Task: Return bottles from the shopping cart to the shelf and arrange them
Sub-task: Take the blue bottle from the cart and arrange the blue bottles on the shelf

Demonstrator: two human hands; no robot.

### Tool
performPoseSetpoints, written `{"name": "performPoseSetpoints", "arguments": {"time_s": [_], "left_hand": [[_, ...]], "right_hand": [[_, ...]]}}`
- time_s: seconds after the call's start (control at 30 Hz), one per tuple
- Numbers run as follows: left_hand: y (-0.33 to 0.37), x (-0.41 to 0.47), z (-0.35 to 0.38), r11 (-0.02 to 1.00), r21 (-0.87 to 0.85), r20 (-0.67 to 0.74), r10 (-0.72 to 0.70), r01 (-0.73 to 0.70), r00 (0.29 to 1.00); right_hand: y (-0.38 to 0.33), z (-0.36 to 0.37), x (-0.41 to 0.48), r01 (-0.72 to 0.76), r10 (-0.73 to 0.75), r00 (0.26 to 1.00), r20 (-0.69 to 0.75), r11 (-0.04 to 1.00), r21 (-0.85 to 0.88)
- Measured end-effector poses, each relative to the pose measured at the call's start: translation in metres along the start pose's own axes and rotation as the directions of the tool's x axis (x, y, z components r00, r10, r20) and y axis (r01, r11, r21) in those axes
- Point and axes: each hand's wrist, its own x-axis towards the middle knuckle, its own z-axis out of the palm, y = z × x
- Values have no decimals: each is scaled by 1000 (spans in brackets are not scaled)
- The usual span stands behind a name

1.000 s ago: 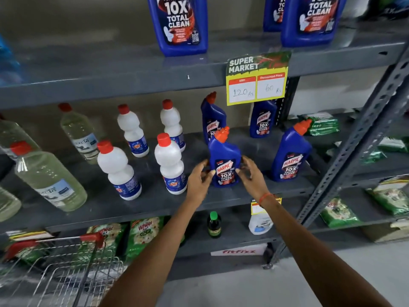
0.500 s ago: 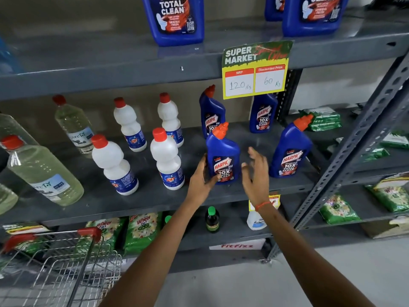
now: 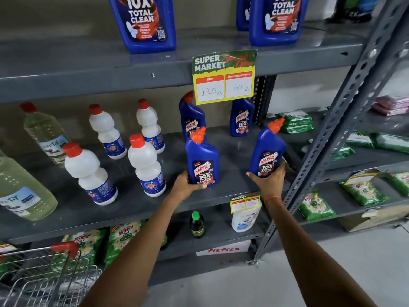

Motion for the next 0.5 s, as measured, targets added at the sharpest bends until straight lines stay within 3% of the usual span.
{"name": "performPoseSetpoints", "arguments": {"time_s": [0.5], "left_hand": [[-7,-1,1,999,33,-10,24,-24,1000]], "right_hand": [[6,0,1,14,-13,1000,-27,999,46]]}}
